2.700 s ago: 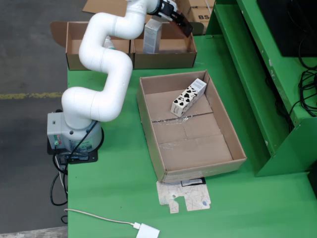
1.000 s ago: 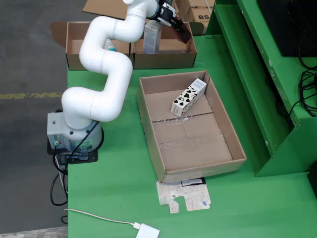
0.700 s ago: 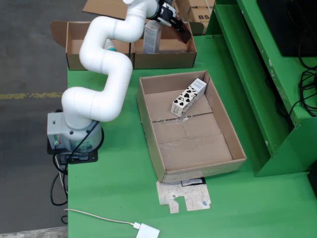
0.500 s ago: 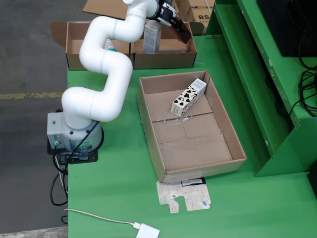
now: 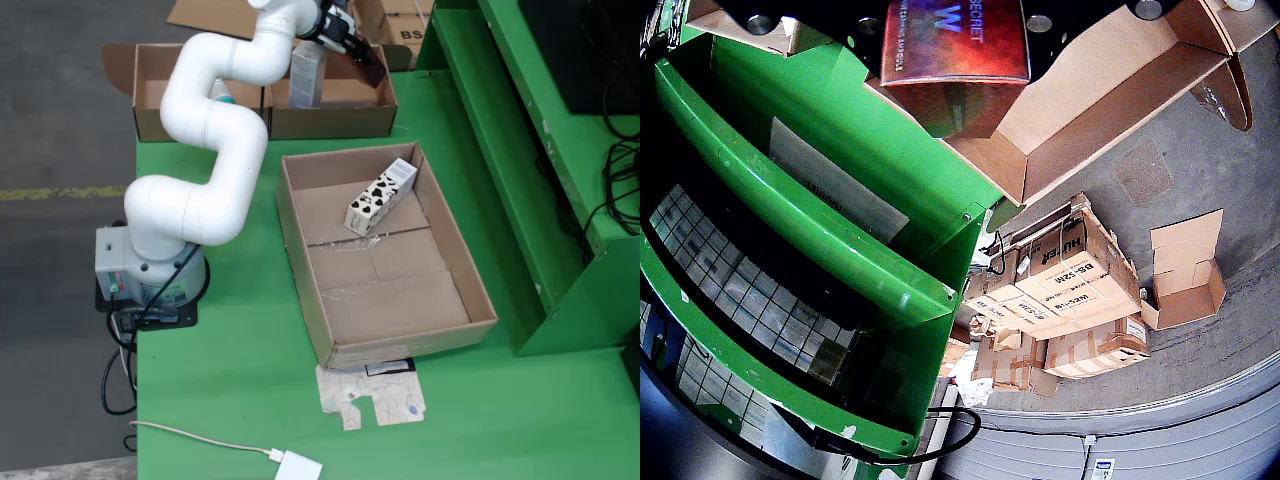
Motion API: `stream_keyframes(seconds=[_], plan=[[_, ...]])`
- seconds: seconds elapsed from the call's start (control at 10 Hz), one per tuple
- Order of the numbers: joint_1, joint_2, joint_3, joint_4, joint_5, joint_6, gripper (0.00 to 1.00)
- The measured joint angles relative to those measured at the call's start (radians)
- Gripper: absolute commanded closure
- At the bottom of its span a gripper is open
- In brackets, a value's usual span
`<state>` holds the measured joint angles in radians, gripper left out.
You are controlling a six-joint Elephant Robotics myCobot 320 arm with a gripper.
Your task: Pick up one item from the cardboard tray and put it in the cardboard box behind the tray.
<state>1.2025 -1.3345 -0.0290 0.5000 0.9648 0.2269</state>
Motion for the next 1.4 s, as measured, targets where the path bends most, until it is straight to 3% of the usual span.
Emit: stream_keyframes(seconds=[1.0, 1.4], plan=[[-0.002, -0.002, 0.003, 0.002, -0.002, 0.002, 0.0], [-0.002, -0.002, 0.003, 0.002, -0.002, 0.0, 0.0]])
